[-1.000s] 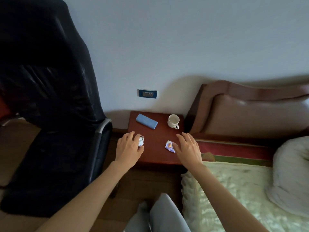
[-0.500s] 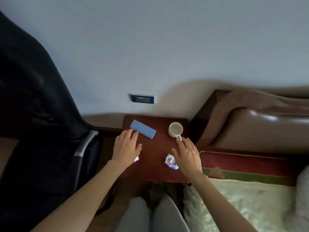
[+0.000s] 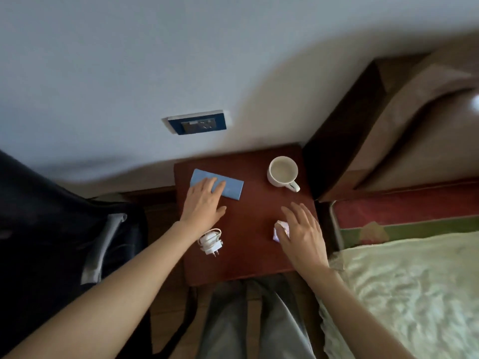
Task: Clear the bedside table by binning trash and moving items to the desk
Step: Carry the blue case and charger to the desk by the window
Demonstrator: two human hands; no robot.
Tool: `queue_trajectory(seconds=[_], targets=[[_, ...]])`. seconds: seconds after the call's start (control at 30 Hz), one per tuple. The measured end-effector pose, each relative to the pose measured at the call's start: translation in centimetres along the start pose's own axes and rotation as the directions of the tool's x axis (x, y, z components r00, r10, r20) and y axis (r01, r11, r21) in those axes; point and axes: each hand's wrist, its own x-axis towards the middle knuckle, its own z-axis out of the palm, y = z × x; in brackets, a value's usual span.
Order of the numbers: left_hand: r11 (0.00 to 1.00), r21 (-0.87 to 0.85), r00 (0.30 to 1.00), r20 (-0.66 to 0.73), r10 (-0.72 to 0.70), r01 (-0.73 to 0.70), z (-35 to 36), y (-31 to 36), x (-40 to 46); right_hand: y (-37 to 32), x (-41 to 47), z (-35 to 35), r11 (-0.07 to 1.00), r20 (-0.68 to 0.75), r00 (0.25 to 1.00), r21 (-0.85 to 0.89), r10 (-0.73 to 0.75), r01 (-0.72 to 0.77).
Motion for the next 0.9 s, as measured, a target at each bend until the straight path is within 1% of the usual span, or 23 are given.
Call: queue_trajectory(seconds=[0.13,0.27,0.4,0.53,0.6,0.67,0.8,0.9], targets=[[0.991,0.017,0.991,0.041,0.130,-0.131,2.9,-2.5,3.6,-0.1,-1.1,3.7,0.998,-0.039,0.998,0.048,0.047,-0.045],[0.975,0.055,0.975,0.078,0.209,-0.213,5.5,-5.1,6.3,-0.5,-2.4,7.0,0.997,-0.054,0.997,0.058,0.060,-0.057],[0.959,0.028,0.959,0.005,0.283,-0.283,7.2,-6.3,7.6,-1.0,-3.2,9.0,0.996,-0.045,0.996,0.061,0.074,-0.072],[0.955,-0.029,0.953,-0.081,0.292,-0.295,7.7,-6.6,8.2,-1.5,-3.2,9.8,0.993,-0.029,0.996,0.077,0.090,-0.087],[0.957,-0.056,0.953,-0.118,0.278,-0.286,7.7,-6.7,8.1,-1.9,-3.0,10.1,0.992,-0.016,0.996,0.087,0.088,-0.086],[0.964,-0.096,0.960,-0.157,0.232,-0.249,7.8,-7.0,7.6,-2.5,-2.8,10.3,0.993,-0.010,0.997,0.092,0.070,-0.069],[0.969,-0.222,0.971,-0.234,0.056,-0.109,7.3,-7.8,5.4,-4.3,-2.3,10.6,0.993,0.025,1.000,0.118,0.013,-0.016],[0.950,-0.311,0.956,-0.282,-0.082,-0.010,6.2,-8.5,2.4,-5.8,-1.9,10.9,0.991,0.054,0.998,0.130,-0.045,0.038]])
